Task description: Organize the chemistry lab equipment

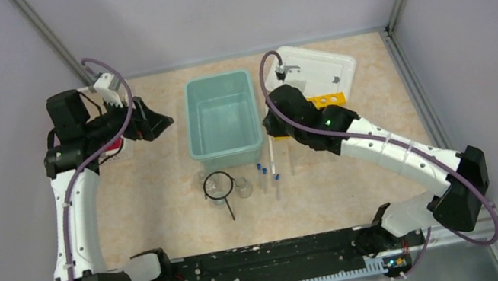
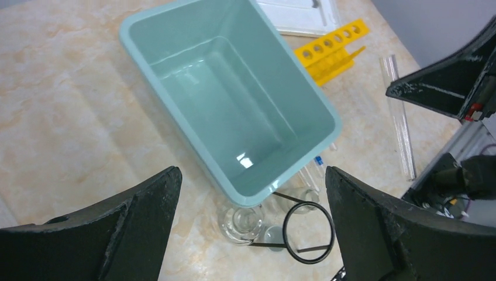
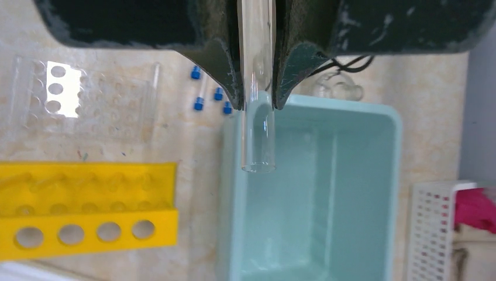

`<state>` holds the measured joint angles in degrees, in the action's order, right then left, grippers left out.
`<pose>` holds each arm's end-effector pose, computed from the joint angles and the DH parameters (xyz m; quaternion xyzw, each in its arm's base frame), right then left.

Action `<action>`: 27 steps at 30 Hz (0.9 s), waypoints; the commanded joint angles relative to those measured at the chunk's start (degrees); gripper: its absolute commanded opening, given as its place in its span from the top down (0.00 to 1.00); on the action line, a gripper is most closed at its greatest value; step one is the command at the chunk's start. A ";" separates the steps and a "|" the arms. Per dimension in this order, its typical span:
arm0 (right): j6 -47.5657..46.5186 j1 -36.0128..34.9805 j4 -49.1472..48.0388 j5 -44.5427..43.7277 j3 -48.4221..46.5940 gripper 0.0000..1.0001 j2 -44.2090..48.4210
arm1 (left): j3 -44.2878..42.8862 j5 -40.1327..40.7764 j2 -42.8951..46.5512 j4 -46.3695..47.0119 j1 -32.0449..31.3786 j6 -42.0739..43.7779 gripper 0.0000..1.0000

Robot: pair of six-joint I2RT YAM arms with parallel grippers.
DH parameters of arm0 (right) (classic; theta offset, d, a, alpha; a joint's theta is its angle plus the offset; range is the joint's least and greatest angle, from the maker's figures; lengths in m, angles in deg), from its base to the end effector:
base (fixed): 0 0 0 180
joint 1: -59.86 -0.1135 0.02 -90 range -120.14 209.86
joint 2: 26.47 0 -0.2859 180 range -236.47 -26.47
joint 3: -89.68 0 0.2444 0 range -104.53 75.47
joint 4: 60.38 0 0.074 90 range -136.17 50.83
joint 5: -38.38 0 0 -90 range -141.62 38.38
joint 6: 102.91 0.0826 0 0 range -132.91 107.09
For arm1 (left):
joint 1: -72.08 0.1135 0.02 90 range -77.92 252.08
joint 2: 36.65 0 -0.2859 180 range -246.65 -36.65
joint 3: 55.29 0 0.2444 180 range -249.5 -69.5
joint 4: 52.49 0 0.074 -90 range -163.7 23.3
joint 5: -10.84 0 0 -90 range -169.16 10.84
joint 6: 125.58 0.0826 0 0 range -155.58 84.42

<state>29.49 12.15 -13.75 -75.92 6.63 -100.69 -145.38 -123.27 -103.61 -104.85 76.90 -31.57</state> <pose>0.2282 0.2003 0.3346 0.0518 0.8813 0.1709 0.4376 0.2531 -0.0364 0.4075 0.1843 0.8008 -0.2869 0.4923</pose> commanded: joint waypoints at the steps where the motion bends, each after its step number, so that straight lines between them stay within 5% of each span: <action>1: -3.27 -4.93 -1.73 -4.51 -10.78 1.00 0.70 | -1.81 -5.30 1.18 -0.88 -4.22 2.00 0.01; 8: -6.26 -10.90 -8.92 -3.88 -21.14 1.00 -6.17 | 2.89 -5.12 1.02 1.04 -17.52 -0.55 0.01; 19: -8.42 -15.79 -16.35 -6.47 -25.91 1.00 -12.48 | 7.48 -13.07 1.72 4.98 -20.17 -3.63 0.03; 27: -7.01 -16.10 -17.73 -5.48 -25.91 1.00 -13.19 | 11.74 -14.89 2.77 6.86 -20.55 -4.71 0.22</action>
<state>22.03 -3.23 -27.47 -81.14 -16.47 -114.30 -135.21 -135.27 -102.54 -100.74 56.73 -35.37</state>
